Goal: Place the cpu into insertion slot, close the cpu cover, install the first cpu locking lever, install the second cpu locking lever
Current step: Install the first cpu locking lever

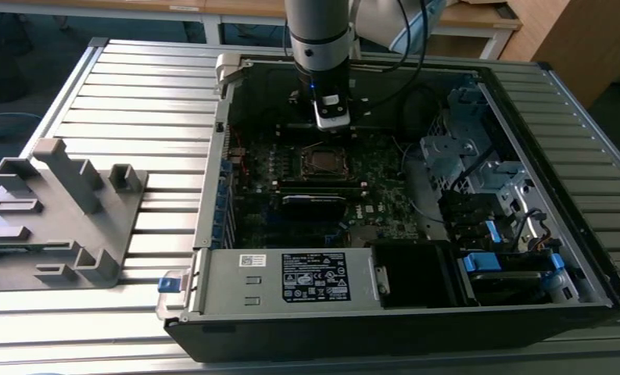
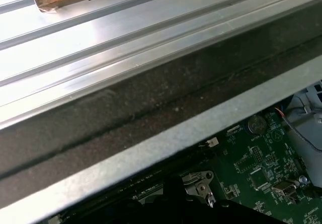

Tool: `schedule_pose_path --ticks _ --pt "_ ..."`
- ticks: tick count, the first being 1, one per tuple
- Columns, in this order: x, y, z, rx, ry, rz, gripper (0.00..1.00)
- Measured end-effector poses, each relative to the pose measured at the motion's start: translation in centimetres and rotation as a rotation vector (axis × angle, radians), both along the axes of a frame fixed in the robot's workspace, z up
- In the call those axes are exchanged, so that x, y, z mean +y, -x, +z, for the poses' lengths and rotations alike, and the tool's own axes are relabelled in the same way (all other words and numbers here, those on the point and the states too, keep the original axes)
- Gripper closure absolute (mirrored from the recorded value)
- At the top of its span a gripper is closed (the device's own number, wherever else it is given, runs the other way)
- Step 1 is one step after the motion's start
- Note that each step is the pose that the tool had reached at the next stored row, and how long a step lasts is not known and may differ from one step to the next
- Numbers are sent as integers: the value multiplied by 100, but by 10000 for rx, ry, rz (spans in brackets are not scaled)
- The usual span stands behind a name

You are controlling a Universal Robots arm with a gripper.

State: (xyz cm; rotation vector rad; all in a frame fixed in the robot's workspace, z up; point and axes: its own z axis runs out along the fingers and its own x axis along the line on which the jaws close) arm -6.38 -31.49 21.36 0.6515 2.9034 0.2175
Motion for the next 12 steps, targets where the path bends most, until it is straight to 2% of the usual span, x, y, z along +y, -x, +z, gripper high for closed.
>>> schedule_pose_path --ticks 2,6,9,12 --pt "0 1 1 0 -35 -2 89" --pt "0 0 7 -1 -175 -2 89" --pt "-1 0 7 0 -222 -1 89" --pt "-4 0 7 0 -410 -1 89"
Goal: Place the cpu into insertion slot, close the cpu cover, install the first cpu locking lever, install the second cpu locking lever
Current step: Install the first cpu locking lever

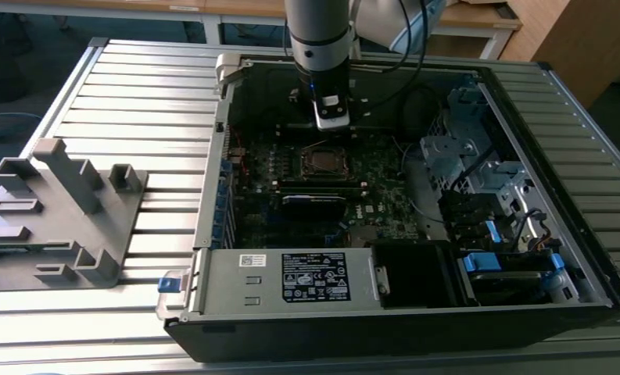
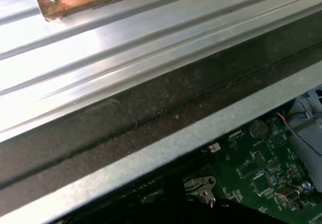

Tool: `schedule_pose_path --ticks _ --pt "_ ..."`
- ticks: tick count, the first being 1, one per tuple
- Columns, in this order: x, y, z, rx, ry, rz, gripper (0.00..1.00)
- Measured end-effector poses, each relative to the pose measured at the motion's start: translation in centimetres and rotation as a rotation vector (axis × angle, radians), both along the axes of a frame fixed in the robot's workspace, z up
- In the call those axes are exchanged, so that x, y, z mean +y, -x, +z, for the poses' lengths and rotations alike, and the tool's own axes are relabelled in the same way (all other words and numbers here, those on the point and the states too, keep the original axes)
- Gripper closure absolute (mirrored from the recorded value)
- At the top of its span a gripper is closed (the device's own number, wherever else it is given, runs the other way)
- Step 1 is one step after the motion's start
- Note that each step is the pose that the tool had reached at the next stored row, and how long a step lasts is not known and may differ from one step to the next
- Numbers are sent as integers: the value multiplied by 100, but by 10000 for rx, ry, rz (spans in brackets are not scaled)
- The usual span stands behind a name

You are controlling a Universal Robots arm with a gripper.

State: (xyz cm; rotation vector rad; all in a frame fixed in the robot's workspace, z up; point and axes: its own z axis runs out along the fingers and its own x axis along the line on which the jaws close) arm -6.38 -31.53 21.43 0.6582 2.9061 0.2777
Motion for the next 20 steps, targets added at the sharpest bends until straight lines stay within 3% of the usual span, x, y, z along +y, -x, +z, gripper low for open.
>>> schedule_pose_path --ticks 1,5,9,20 --pt "-1 0 0 -2 -32 0 89" --pt "-14 0 -2 -16 -46 1 89" --pt "-29 0 -9 -101 -45 0 89" --pt "-29 0 -51 -107 -45 0 89"
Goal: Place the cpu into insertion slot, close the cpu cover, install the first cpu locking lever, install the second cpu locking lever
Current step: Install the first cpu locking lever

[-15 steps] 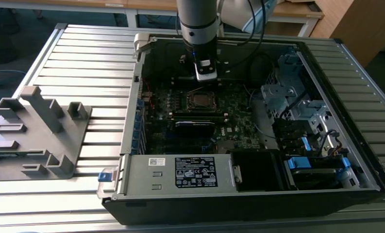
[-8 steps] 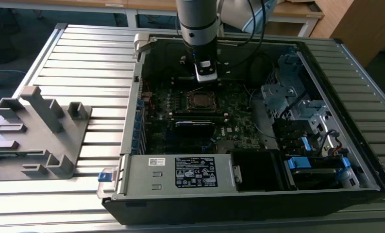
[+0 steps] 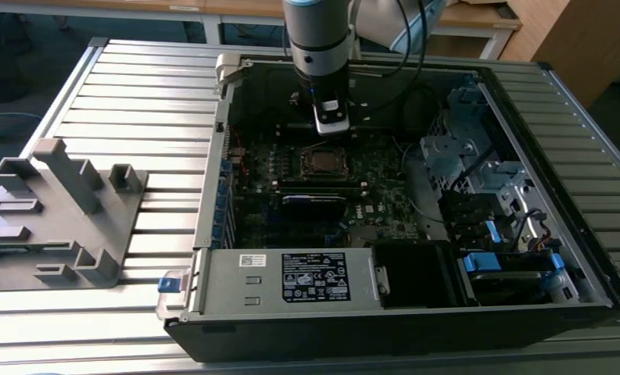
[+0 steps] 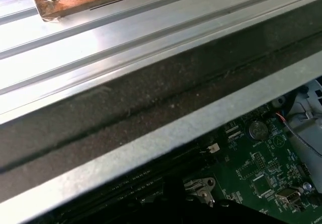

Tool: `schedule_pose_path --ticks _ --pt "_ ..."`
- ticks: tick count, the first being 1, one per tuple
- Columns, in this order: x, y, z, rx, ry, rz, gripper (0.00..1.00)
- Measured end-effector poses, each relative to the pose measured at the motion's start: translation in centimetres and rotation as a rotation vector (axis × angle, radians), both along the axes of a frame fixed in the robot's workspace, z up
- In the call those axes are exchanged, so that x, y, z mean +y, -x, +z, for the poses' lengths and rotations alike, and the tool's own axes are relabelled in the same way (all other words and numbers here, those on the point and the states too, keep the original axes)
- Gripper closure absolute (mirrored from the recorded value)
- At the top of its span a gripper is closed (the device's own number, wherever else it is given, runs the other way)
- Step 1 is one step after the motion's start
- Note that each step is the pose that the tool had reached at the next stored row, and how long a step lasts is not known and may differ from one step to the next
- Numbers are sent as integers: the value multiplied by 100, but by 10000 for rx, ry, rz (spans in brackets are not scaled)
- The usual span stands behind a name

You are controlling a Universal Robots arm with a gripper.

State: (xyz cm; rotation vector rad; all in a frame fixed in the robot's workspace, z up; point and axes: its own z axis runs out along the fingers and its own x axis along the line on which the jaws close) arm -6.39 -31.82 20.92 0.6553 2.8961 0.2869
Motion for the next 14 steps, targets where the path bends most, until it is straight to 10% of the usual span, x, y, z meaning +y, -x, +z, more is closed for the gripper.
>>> schedule_pose_path --ticks 14 --pt "0 0 -131 -11 9 0 89"
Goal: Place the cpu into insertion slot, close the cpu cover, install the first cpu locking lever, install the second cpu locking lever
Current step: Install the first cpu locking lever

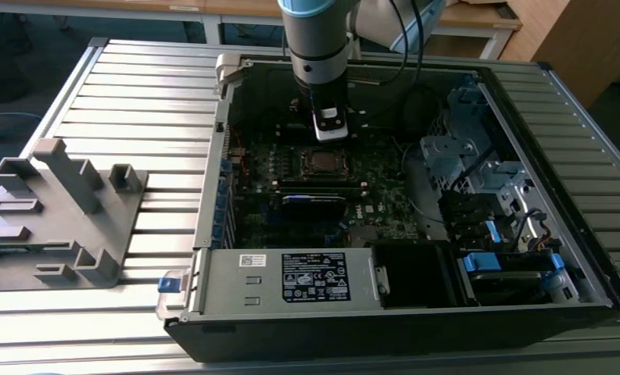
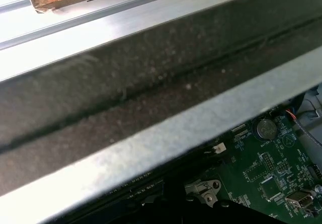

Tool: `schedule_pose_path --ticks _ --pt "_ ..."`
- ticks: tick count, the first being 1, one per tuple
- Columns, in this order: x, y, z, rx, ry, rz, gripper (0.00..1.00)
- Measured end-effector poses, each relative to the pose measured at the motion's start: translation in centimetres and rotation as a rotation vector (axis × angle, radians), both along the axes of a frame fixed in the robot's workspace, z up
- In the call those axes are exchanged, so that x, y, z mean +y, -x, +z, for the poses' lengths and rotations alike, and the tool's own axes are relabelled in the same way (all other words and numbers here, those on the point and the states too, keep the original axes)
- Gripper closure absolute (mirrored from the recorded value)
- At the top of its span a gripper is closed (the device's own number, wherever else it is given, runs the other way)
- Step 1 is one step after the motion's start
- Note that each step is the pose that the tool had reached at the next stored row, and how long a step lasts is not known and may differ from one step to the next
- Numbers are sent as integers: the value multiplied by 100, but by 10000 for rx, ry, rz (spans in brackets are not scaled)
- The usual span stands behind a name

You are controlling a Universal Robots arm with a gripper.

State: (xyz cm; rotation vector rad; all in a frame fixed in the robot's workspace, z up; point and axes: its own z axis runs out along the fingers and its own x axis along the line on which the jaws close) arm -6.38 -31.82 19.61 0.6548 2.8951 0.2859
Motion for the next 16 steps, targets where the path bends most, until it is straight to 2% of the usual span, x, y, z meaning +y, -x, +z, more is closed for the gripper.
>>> schedule_pose_path --ticks 8,13,16 --pt "0 0 -1 1 -1 0 89" --pt "0 -71 -3 -1 -2 -2 89" --pt "0 -74 -4 -1 -2 -63 89"
